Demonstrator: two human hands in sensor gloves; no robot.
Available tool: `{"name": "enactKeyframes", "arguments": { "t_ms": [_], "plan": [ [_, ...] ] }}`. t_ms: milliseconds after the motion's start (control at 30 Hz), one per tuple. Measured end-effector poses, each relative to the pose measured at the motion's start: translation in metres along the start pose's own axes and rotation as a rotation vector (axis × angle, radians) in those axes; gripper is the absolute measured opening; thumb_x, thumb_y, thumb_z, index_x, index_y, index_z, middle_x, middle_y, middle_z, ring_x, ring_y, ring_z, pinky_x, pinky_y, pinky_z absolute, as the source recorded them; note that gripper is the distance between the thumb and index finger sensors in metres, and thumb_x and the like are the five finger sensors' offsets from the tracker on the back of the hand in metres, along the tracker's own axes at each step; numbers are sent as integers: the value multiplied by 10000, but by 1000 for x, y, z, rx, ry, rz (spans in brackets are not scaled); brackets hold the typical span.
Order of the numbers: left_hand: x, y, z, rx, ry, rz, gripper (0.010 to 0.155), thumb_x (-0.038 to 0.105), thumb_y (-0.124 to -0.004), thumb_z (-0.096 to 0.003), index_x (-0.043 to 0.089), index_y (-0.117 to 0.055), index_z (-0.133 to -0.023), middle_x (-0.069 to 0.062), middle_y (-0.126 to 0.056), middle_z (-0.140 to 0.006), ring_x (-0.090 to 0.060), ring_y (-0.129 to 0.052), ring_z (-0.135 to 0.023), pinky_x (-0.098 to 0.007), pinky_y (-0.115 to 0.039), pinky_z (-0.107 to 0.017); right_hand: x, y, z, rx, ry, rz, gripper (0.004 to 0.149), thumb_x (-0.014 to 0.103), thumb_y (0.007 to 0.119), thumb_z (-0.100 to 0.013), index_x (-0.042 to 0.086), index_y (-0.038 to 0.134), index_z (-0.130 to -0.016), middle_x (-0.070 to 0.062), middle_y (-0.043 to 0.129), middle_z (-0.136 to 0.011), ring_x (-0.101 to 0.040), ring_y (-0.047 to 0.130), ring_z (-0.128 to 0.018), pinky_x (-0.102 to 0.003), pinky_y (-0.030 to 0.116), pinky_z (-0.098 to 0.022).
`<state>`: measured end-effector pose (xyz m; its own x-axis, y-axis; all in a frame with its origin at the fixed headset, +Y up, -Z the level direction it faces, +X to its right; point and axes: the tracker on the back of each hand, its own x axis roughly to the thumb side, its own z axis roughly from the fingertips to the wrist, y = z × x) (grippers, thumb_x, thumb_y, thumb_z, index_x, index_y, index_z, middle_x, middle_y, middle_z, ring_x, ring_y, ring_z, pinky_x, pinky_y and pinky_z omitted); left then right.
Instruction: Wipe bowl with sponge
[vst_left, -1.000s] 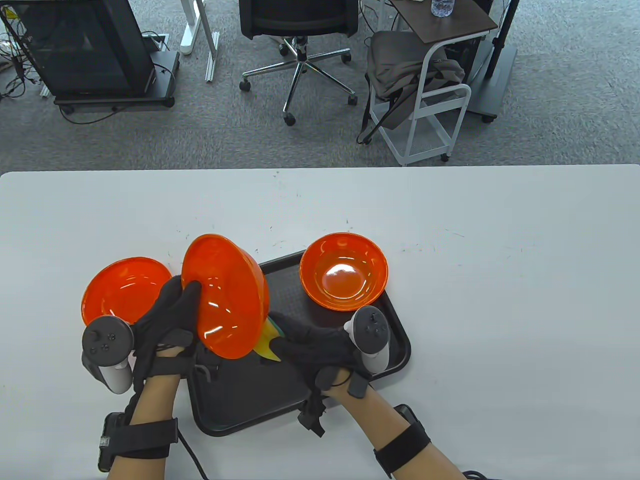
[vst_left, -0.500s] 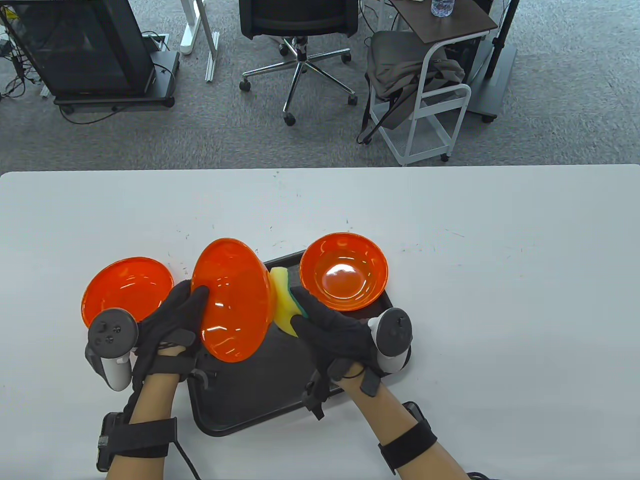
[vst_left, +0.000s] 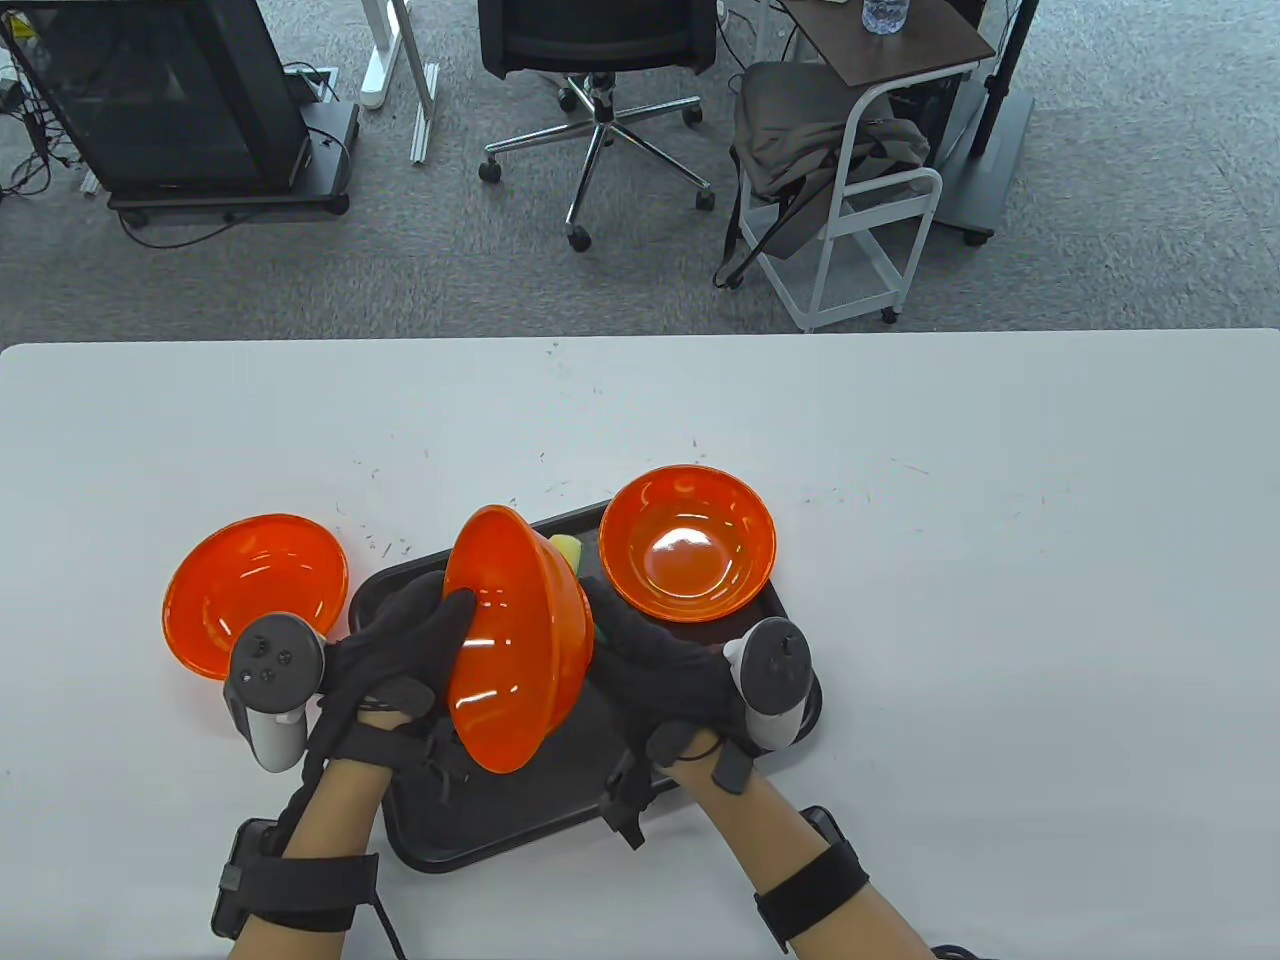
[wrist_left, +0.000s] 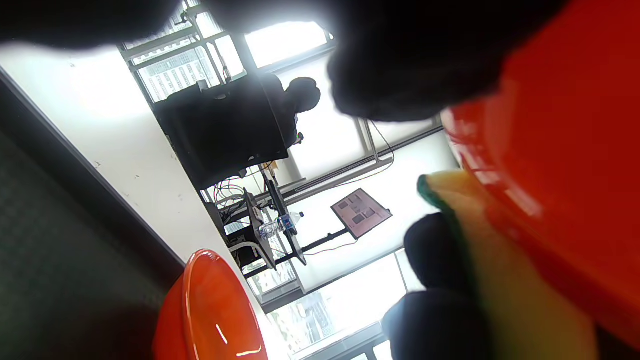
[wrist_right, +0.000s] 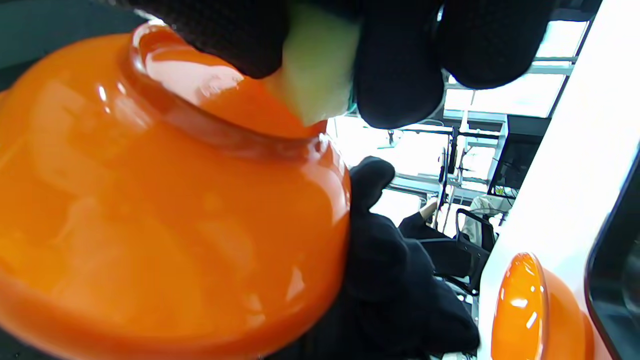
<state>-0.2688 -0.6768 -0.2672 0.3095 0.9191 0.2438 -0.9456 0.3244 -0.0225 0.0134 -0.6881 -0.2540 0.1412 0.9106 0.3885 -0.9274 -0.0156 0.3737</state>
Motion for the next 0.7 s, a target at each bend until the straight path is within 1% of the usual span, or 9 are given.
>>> {"name": "enactKeyframes", "arguments": {
  "t_ms": [100,200,367,533,700],
  "plan": [
    [2,6,2,61,-7,-18,536,549,-787,-511,133,-850,-844,97,-1003,-224,-31,-905,79,-276,-899,1,-1,5,0,38,3,32,494,277,747,-556,111,559,-981,-247,745,-972,-390,875,-720,-570,728,-487],
    [2,11,3,86,4,-23,534,548,-788,-510,134,-851,-841,100,-1002,-223,-30,-905,80,-275,-900,1,-2,7,-1,62,9,27,493,275,750,-554,111,565,-981,-247,750,-970,-392,874,-721,-571,727,-487],
    [-3,17,2,104,29,-13,533,547,-791,-510,132,-854,-838,100,-1003,-220,-30,-904,81,-275,-899,2,-2,9,-1,88,12,20,488,274,753,-551,118,576,-978,-244,756,-968,-393,876,-719,-572,728,-487],
    [-8,26,2,117,54,-8,535,548,-794,-509,131,-854,-839,98,-1004,-222,-30,-905,79,-276,-900,-1,0,9,-3,120,4,-27,483,279,756,-551,117,587,-974,-245,767,-960,-391,881,-714,-575,728,-488],
    [-10,28,2,117,74,6,540,547,-794,-509,123,-855,-838,97,-1005,-220,-30,-904,81,-275,-899,2,4,5,-4,111,-25,-86,480,286,759,-552,123,593,-972,-238,777,-957,-388,886,-712,-574,729,-489]
  ]
}}
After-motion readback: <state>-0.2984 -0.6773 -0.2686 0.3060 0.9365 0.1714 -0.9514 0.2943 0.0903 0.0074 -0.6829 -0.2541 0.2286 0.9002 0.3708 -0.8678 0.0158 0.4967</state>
